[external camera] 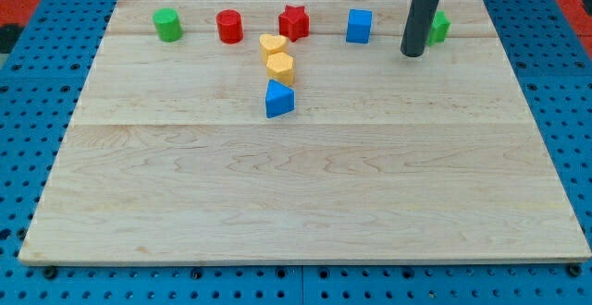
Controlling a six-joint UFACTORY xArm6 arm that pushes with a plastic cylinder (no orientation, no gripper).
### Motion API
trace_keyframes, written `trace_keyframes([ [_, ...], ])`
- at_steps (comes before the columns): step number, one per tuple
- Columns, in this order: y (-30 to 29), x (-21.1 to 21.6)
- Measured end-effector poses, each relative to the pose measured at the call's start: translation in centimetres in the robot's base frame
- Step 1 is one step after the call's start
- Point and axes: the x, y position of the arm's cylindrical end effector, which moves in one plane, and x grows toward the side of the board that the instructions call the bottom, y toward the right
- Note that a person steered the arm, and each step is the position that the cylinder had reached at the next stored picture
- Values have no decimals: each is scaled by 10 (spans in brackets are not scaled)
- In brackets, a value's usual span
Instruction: Slide the green star a bit up
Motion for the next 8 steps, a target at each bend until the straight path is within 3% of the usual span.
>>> trace_keyframes([
  [8, 25, -16],
])
